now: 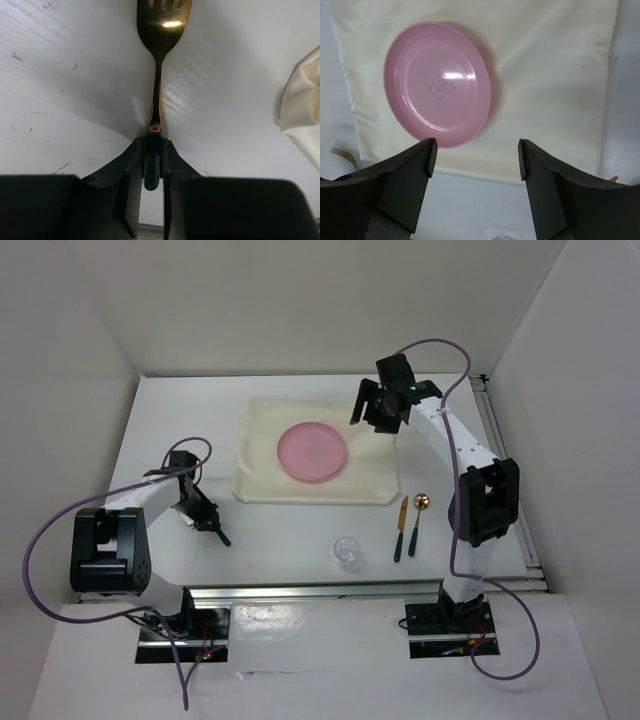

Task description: Set the dinner table for one person

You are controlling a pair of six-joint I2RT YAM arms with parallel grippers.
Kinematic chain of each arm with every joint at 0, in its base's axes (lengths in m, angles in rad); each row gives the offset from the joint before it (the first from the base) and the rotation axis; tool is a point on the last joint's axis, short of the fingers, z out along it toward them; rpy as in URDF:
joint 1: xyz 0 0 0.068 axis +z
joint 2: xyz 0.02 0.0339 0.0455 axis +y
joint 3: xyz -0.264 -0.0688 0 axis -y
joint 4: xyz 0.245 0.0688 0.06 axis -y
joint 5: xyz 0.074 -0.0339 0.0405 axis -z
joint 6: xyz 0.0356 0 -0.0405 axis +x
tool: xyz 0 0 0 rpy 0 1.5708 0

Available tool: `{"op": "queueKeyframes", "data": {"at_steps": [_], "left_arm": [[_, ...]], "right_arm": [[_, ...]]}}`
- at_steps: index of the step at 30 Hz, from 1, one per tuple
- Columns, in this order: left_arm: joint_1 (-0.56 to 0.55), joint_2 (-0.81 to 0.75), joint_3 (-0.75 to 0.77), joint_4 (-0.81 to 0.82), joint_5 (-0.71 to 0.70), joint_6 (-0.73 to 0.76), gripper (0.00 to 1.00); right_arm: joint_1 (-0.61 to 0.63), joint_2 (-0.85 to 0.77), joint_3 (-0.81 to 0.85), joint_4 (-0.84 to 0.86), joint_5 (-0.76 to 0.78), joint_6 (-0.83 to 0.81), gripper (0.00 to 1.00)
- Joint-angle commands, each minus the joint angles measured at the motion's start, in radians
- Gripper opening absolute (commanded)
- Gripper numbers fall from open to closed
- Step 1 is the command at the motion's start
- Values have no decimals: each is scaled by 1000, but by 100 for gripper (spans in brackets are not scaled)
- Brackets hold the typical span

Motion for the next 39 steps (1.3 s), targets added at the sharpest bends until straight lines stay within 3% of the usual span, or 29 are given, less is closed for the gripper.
{"op": "queueKeyframes", "data": {"at_steps": [1,5,9,12,19,27,39], "left_arm": [[5,-2,18,-17,-74,-11,0],[-24,-67,152,-94,-153,98,0],[-124,-12,365,-114,-114,270,0],[-233,172,652,-209,-130,354,0],[-326,552,1065,-373,-129,413,0],[-336,738,1200,-407,-138,431,0],[-336,769,1148,-351,-130,388,0]], "right_arm": [[-33,-59,-10,7,23,-21,78],[-43,-81,-10,-2,12,-32,78],[-53,-81,-36,-22,-8,-44,78],[-73,-99,-80,-52,-8,-44,78],[-104,-242,-272,-88,37,-5,75],[-135,-447,-528,-132,25,68,73],[-144,-541,-783,-131,-64,154,70]]}}
